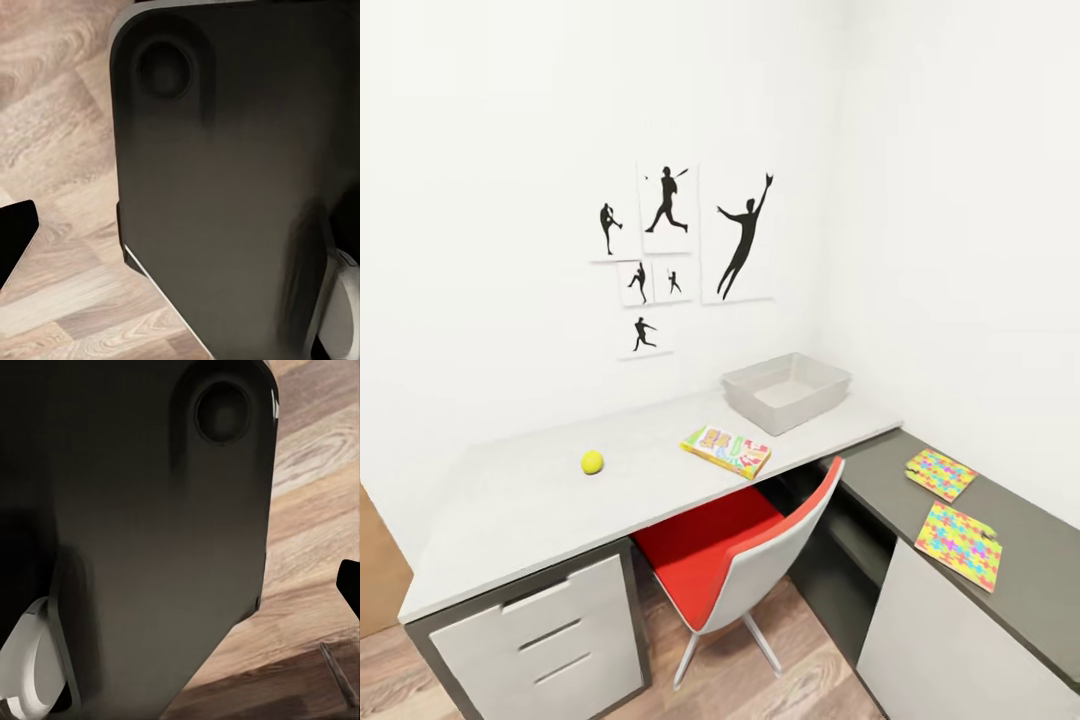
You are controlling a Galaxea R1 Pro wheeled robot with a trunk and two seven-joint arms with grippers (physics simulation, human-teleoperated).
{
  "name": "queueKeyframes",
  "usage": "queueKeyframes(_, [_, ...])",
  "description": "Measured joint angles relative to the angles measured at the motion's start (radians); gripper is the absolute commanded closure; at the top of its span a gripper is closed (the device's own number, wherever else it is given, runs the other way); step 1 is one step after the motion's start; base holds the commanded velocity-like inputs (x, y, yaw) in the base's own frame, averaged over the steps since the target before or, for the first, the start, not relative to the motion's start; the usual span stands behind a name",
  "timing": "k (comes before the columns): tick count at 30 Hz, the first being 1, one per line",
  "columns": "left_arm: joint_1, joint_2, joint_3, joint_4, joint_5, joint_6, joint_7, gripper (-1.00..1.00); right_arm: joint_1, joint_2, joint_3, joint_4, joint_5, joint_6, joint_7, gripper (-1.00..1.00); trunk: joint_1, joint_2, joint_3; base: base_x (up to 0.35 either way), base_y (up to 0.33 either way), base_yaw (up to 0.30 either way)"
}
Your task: Put all the toys in the child's room - the three board games (two on the bed and one on the table), the two jigsaw puzzles on the table, and the tennis ball on the table - inside the toy box on the table in the child's room.
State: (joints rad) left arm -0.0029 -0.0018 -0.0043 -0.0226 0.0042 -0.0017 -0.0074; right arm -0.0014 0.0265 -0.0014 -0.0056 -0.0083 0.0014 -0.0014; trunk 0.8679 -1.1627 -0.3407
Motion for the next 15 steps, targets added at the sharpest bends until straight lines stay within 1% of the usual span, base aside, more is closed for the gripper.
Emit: queueKeyframes(15, [0.0,0.0,-0.001,-0.003,0.0,-0.005,0.002,-1.0,0.0,0.0,0.0,0.0,0.0,0.0,0.0,-1.0,-0.058,0.105,0.047,0.0,0.0,-0.281])
